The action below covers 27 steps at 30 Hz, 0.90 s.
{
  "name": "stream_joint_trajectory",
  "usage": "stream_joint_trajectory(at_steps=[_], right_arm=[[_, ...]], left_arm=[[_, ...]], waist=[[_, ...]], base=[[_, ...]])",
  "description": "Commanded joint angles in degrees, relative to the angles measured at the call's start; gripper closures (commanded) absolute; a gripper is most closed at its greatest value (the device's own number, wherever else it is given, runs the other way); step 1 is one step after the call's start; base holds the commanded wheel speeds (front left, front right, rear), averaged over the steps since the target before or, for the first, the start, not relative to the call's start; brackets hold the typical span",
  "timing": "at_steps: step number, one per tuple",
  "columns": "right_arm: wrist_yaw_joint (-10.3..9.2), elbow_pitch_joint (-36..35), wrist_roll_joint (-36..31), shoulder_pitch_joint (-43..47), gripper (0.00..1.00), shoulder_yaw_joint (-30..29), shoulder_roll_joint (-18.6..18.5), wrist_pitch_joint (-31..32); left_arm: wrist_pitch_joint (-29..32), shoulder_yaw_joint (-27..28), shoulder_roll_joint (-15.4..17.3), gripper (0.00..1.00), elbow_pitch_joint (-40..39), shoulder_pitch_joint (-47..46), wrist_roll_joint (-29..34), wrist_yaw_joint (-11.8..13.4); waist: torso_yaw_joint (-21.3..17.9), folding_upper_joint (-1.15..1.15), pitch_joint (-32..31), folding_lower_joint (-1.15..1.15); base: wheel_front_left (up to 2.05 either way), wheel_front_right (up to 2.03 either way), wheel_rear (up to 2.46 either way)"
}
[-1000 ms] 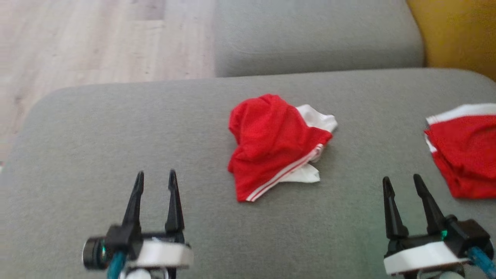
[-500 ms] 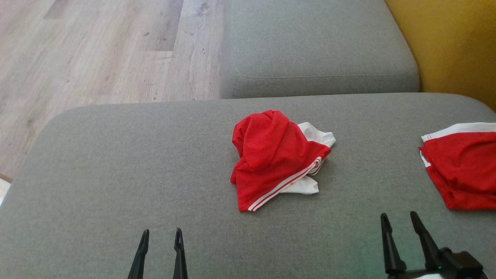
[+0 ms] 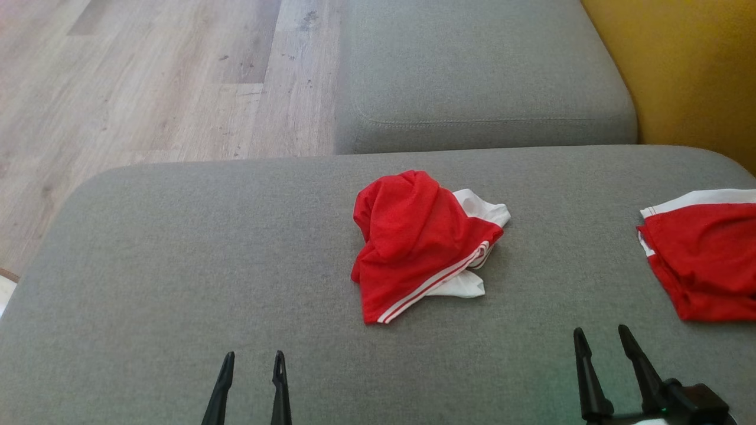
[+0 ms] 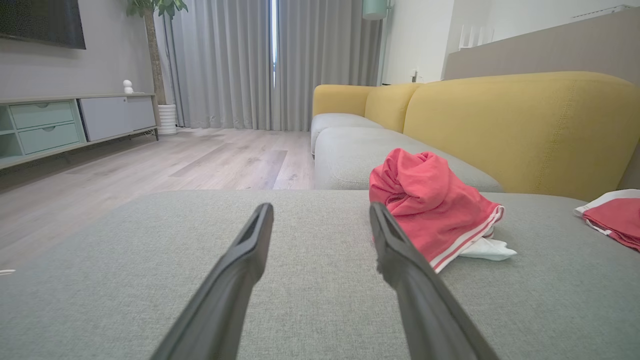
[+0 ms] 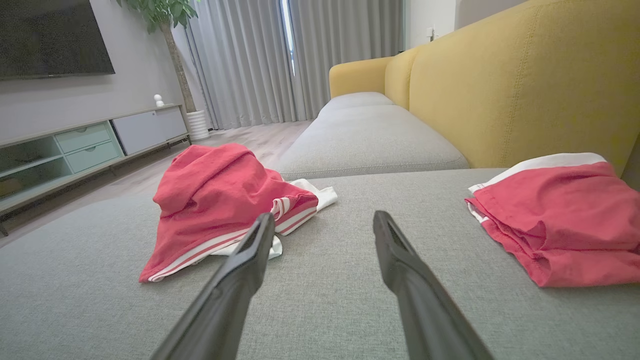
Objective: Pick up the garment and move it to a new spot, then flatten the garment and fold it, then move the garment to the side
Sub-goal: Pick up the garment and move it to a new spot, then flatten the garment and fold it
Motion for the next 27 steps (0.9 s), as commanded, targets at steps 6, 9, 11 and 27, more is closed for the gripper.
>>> stream_joint_trajectory(at_steps=[6, 9, 11, 27], right_arm=[[0.41, -1.71, -0.14, -2.16, 0.0, 1.15, -0.78, -0.31], [0.41, -2.02, -0.07, -2.67, 0.0, 1.3, -1.1, -0.31], [0.41, -2.19, 0.02, -3.03, 0.0, 1.5, -1.37, -0.31], [0.41, -3.24, 1.2, -9.74, 0.0, 3.73, -4.01, -0.32]], left_arm=[[-0.53, 0.65, -0.23, 0.0, -0.56, -3.21, -0.68, -0.07], [-0.53, -0.21, -0.23, 0.0, 1.62, -4.59, -0.7, -0.32], [-0.53, -1.44, -0.23, 0.0, 4.96, -5.91, -0.33, -0.73], [1.31, -17.93, -0.24, 0.0, 35.86, -34.18, 0.31, -4.6]], waist=[[-0.05, 0.0, 1.25, 0.0], [-0.36, 0.0, 2.52, 0.0], [-0.72, 0.0, 3.46, 0.0], [-8.75, 0.0, 15.58, 0.0]], base=[[0.0, 0.0, 0.0], [0.0, 0.0, 0.0], [0.0, 0.0, 0.0], [0.0, 0.0, 0.0]])
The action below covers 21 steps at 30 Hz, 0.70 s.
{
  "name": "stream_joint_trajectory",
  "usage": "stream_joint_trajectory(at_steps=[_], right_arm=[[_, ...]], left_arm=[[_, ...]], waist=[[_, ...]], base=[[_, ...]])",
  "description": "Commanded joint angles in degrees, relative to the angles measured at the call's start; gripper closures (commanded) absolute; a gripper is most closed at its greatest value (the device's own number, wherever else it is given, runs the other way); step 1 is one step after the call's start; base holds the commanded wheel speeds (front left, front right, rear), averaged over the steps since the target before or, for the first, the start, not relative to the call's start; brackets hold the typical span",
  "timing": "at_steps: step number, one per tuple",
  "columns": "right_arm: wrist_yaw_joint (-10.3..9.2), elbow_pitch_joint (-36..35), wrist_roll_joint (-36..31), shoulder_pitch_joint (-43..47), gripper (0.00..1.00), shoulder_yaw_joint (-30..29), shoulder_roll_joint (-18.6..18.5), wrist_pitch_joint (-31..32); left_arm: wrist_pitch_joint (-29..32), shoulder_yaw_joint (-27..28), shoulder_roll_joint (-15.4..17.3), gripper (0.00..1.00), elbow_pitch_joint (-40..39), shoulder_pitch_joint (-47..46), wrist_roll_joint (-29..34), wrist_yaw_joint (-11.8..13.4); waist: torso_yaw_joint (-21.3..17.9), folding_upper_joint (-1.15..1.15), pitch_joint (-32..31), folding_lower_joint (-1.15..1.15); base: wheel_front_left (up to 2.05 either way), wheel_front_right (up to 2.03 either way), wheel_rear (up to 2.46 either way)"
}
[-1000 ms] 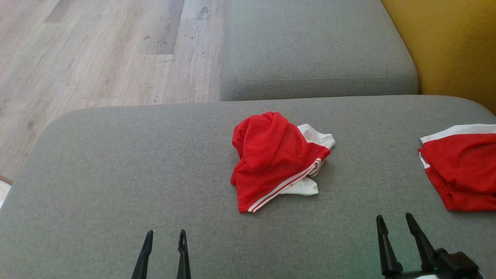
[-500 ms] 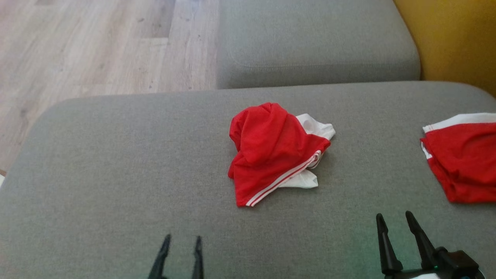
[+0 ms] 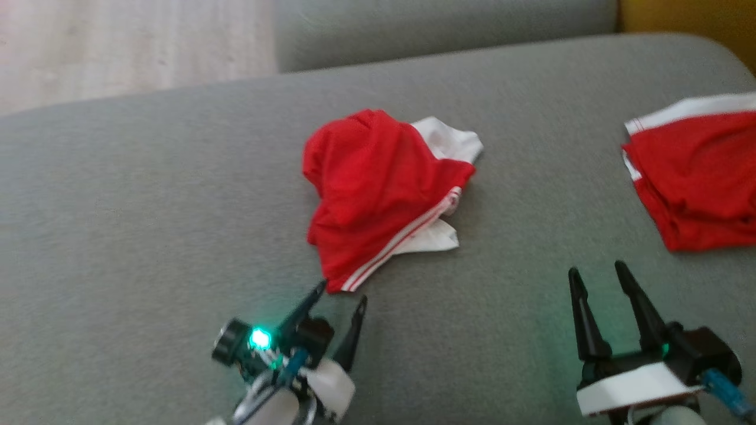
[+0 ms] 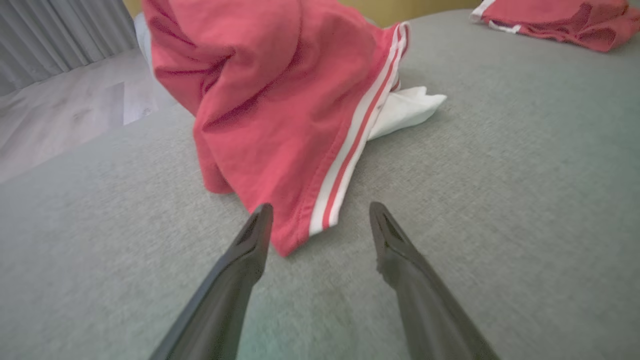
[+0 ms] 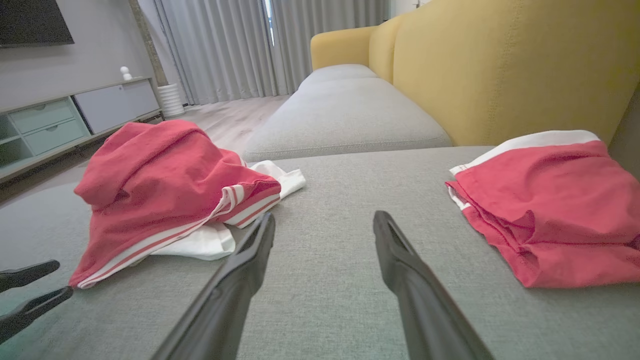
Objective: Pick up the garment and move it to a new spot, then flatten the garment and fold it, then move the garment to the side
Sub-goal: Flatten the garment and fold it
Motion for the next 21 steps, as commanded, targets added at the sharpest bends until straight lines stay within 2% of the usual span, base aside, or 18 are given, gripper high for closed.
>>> stream_joint_trajectory(at_steps=[1, 7, 8, 9, 10, 15, 21], right_arm=[[0.4, -1.96, 0.55, -1.95, 0.0, 1.32, -1.11, -0.32], [0.4, -1.98, 2.14, -4.03, 0.0, 1.57, -1.26, -0.32], [0.4, -1.94, 2.26, -4.27, 0.0, 1.6, -1.26, -0.32], [0.4, -1.9, 2.35, -4.48, 0.0, 1.62, -1.24, -0.32], [0.4, -1.87, 2.43, -4.64, 0.0, 1.58, -1.18, -0.32], [0.4, -1.47, 2.69, -5.08, 0.0, 2.01, -0.67, -0.32], [0.4, -0.84, 2.76, -4.76, 0.0, 2.22, 0.49, -0.32]], left_arm=[[-0.08, 0.92, -0.04, 0.0, -0.33, -2.33, -0.3, 0.61], [1.16, -1.88, -0.04, 0.0, 7.92, -8.82, -4.14, 1.79], [0.95, -2.19, -0.04, 0.04, 8.78, -9.41, -4.87, 1.95], [0.62, -2.44, -0.04, 0.71, 9.51, -9.95, -5.51, 2.24], [0.19, -2.73, -0.04, 1.0, 10.04, -10.37, -6.06, 2.39], [-1.39, -4.76, -0.04, 1.0, 9.7, -11.72, -9.37, 1.15], [-2.03, -9.68, -0.04, 1.0, -0.35, -15.76, -13.69, -2.13]], waist=[[-2.9, 0.0, 2.94, -0.02], [-6.27, 0.0, 5.76, -0.02], [-6.7, 0.0, 5.93, -0.02], [-7.11, 0.0, 6.03, -0.02], [-7.46, 0.0, 6.08, -0.02], [-9.16, 0.0, 5.56, -0.02], [-10.84, 0.0, 3.54, -0.02]], base=[[0.0, 0.0, 0.0], [0.0, 0.0, 0.0], [0.0, 0.0, 0.0], [0.0, 0.0, 0.0], [0.0, 0.0, 0.0], [0.0, 0.0, 0.0], [0.0, 0.0, 0.0]])
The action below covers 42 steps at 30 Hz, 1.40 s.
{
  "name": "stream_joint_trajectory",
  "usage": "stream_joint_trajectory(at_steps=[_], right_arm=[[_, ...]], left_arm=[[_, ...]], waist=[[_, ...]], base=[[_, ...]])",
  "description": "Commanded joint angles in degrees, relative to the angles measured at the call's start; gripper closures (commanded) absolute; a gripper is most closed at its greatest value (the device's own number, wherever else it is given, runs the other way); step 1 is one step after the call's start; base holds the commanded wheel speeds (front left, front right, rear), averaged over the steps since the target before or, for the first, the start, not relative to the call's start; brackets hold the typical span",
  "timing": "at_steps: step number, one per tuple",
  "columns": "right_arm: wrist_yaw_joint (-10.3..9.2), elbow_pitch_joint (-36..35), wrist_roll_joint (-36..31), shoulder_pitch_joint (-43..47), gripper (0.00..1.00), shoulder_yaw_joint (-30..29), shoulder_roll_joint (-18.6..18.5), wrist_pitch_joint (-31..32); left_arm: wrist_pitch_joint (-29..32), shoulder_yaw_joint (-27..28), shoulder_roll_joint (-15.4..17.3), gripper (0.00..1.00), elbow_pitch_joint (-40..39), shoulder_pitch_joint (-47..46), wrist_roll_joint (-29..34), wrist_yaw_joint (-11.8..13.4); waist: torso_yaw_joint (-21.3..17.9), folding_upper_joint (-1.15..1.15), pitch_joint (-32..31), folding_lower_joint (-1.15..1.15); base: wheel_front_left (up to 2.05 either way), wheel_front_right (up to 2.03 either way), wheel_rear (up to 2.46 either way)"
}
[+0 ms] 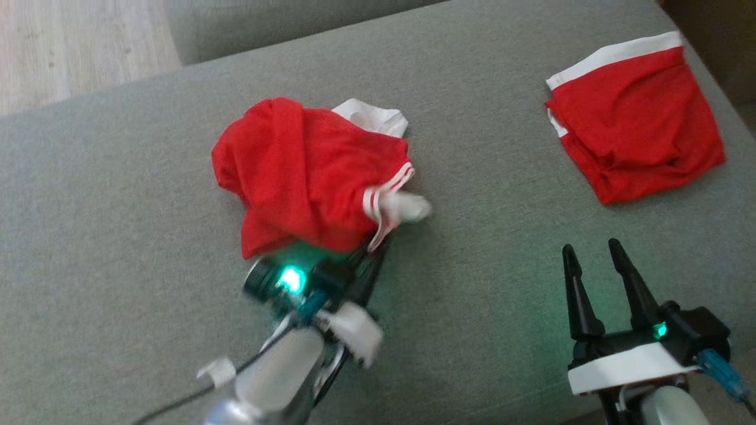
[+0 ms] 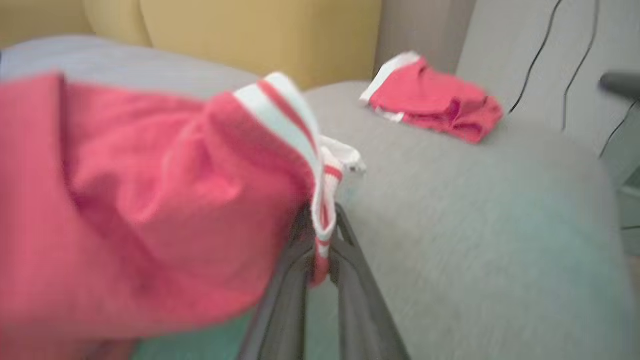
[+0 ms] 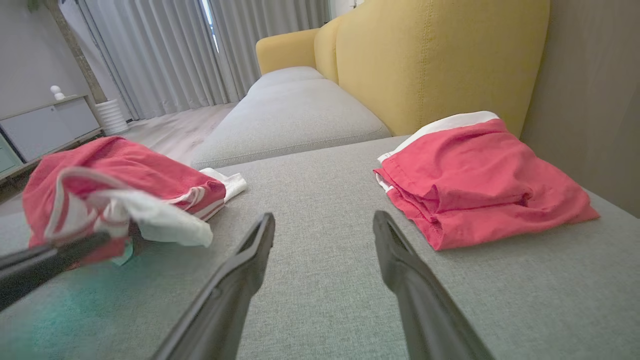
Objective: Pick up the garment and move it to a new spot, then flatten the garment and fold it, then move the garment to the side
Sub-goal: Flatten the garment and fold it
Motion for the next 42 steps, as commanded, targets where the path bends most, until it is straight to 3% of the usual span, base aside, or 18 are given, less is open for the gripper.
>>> stream_joint_trajectory(at_steps=[1, 8, 13, 19, 23, 31, 35, 40, 41, 42], right_arm=[[0.4, -1.22, 0.38, -0.89, 0.0, 1.46, 0.11, -0.32], [0.4, -0.37, 0.53, -0.23, 0.0, 2.33, 1.21, -0.32], [0.4, -0.09, 0.45, 1.02, 0.0, 2.01, 1.63, -0.32], [0.4, -0.55, 0.14, 2.62, 0.0, 0.24, 1.84, -0.32], [0.4, -1.03, -0.05, 2.78, 0.0, -0.29, 2.01, -0.32], [0.4, -1.63, -0.63, 2.99, 0.0, -1.35, 1.58, -0.32], [0.4, -1.9, -0.7, 3.66, 0.0, -2.33, 0.98, -0.32], [0.4, -1.77, -0.97, 4.54, 0.0, -1.91, 0.54, -0.32], [0.4, -1.78, -0.99, 4.58, 0.0, -1.76, 0.49, -0.32], [0.4, -1.76, -1.03, 4.6, 0.0, -1.55, 0.41, -0.32]], left_arm=[[-0.57, 0.34, 0.12, 1.0, -4.63, -5.71, -1.61, -0.95], [2.43, 1.15, 0.12, 1.0, -12.97, -21.71, -8.65, -3.8], [4.13, 6.6, 0.66, 1.0, -13.17, -35.62, -12.23, -6.02], [5.57, 12.08, 2.04, 1.0, -10.45, -41.17, -16.66, -6.31], [6.17, 12.85, 4.22, 1.0, -8.65, -34.48, -18.59, -5.33], [2.35, 14.82, 9.61, 1.0, -6.52, -4.93, -24.19, -1.87], [0.88, 16.38, 9.07, 1.0, -6.2, 7.44, -27.54, -0.37], [-0.36, 17.24, 7.01, 0.98, -8.05, 14.98, -27.94, 1.06], [-0.45, 17.23, 6.86, 0.69, -8.44, 15.51, -27.54, 1.35], [-0.52, 17.1, 6.91, 0.0, -8.82, 15.88, -26.81, 1.84]], waist=[[-0.83, 0.0, -1.29, 0.0], [-3.49, 0.0, -4.67, 0.0], [-4.1, 0.0, -6.52, 0.0], [-2.24, 0.0, -7.43, 0.0], [-0.09, 0.0, -6.94, 0.0], [3.41, 0.0, -5.59, 0.0], [5.36, 0.0, -5.39, 0.0], [8.01, 0.0, -6.07, 0.0], [8.36, 0.0, -6.22, 0.0], [8.61, 0.0, -6.37, 0.0]], base=[[0.0, 0.0, 0.0], [0.0, 0.0, 0.0], [0.0, 0.0, 0.0], [0.0, 0.0, 0.0], [0.0, 0.0, 0.0], [0.0, 0.0, 0.0], [0.0, 0.0, 0.0], [0.0, 0.0, 0.0], [0.0, 0.0, 0.0], [0.0, 0.0, 0.0]])
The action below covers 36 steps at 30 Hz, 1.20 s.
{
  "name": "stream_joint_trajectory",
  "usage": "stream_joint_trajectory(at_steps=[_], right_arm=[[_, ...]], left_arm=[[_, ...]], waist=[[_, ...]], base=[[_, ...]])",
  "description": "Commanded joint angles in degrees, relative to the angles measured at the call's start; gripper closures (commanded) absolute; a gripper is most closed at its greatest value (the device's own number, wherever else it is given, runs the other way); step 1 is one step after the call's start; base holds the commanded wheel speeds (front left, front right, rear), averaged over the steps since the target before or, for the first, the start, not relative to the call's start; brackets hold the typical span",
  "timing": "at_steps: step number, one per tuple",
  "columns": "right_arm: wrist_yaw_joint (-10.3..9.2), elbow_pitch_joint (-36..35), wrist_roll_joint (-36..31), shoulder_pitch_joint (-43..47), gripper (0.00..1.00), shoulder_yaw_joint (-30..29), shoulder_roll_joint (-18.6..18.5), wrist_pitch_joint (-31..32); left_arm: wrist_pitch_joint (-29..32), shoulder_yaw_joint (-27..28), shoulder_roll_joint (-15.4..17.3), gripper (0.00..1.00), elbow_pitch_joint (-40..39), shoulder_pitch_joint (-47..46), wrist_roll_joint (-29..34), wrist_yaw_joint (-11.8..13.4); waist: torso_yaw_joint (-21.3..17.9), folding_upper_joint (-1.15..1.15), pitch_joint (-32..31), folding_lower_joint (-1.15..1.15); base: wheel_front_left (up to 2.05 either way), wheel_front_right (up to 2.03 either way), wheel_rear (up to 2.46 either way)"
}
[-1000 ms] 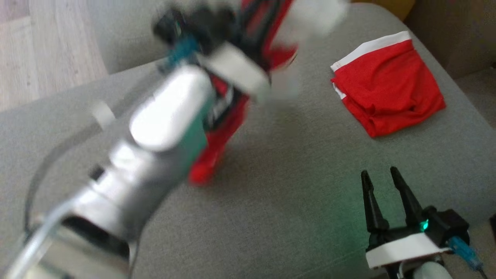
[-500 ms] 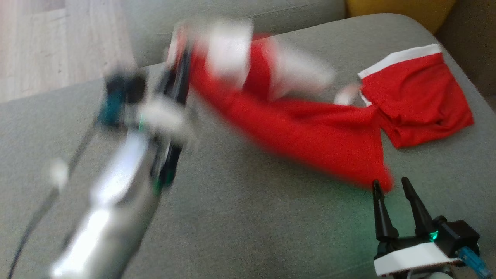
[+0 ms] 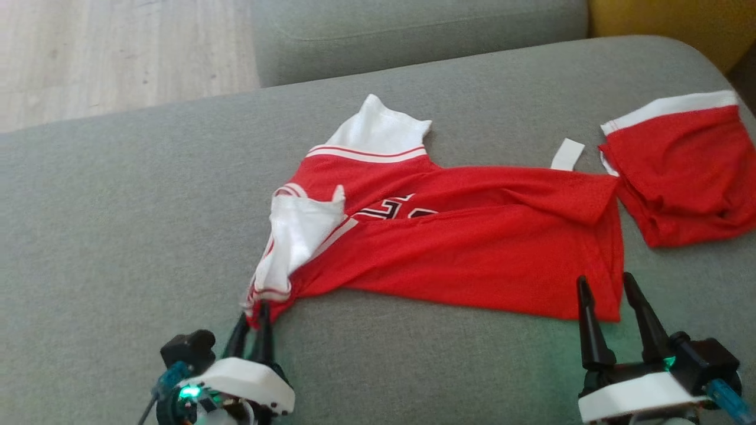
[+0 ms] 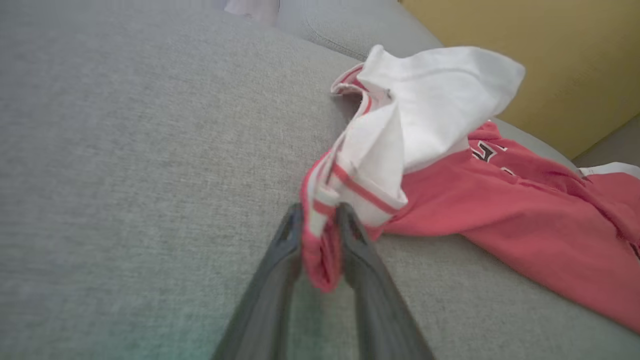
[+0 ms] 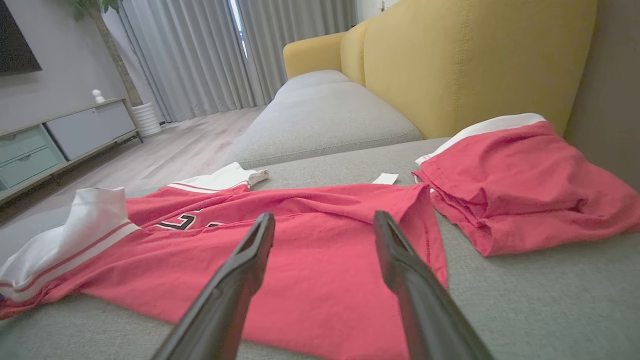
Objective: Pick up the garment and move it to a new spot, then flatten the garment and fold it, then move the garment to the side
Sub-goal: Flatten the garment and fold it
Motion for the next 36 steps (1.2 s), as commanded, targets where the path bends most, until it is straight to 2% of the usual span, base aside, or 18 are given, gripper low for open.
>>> stream_joint_trajectory(at_steps=[1, 9, 14, 17, 23, 26, 36], right_arm=[[0.41, -1.79, -0.44, -0.39, 0.0, 1.7, -1.18, -0.32], [0.41, -1.77, -0.24, -0.81, 0.0, 2.12, -1.71, -0.32], [0.41, -1.8, -0.09, -1.78, 0.0, 3.02, -1.96, -0.32], [0.41, -1.8, 0.06, -2.46, 0.0, 3.32, -2.2, -0.32], [0.41, -1.88, 0.39, -4.67, 0.0, 4.13, -3.2, -0.32], [0.41, -1.91, 0.51, -5.63, 0.0, 4.26, -3.63, -0.32], [0.41, -2.03, 0.82, -7.15, 0.0, 4.85, -4.08, -0.32]], left_arm=[[-1.02, 1.94, 1.08, 0.0, -2.1, -0.74, 2.02, 1.3], [-1.19, 1.7, 5.63, 0.0, -10.08, -3.22, 14.93, 7.83], [0.31, 0.8, 6.73, 0.0, -9.99, -10.55, 19.38, 9.78], [2.34, 0.31, 6.2, 0.0, -7.6, -14.21, 19.85, 9.64], [5.97, -1.35, 3.71, 0.0, 3.51, -23.76, 20.92, 8.31], [7.02, -2.24, 2.7, 0.0, 9.59, -27.2, 21.0, 6.4], [4.49, -2.57, 0.57, 0.0, 24.72, -33.78, 20.36, 3.17]], waist=[[0.74, 0.0, -0.47, 0.0], [1.33, 0.0, 0.28, 0.0], [1.0, 0.0, 2.51, 0.0], [0.78, 0.0, 3.64, 0.0], [-0.3, 0.0, 7.2, 0.0], [-0.99, 0.0, 8.67, 0.0], [-2.81, 0.0, 11.56, 0.0]], base=[[0.0, 0.0, 0.0], [0.0, 0.0, 0.0], [0.0, 0.0, 0.0], [0.0, 0.0, 0.0], [0.0, 0.0, 0.0], [0.0, 0.0, 0.0], [0.0, 0.0, 0.0]])
